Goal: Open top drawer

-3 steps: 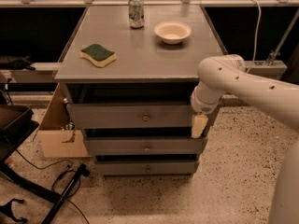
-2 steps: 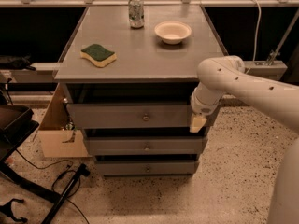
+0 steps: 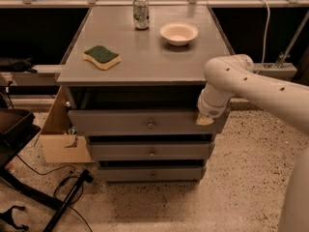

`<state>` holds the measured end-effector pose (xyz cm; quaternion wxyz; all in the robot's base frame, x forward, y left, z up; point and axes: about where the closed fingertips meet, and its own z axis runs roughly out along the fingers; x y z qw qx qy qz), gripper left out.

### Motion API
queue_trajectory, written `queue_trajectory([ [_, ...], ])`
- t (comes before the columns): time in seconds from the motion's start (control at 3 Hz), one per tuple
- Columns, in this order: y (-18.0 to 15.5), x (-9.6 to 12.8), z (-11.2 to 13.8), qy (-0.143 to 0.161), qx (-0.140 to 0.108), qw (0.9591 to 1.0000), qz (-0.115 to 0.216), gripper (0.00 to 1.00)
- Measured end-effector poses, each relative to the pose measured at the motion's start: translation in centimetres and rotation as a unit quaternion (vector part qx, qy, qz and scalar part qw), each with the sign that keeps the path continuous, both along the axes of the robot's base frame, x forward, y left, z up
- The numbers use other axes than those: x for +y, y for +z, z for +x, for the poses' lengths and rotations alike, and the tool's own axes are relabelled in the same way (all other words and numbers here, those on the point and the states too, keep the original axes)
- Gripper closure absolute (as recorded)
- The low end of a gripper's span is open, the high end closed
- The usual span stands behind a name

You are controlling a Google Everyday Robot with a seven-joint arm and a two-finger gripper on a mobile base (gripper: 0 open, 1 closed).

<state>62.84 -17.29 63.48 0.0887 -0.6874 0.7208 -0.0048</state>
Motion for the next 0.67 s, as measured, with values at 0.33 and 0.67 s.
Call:
queue_trajectory([
  [0.33,0.45,0.0,0.01,0.0,0.0,1.0,0.0,1.0],
  [0.67,1.04,0.2,-0.33,0.008,0.006,0.9999,-0.004,1.0],
])
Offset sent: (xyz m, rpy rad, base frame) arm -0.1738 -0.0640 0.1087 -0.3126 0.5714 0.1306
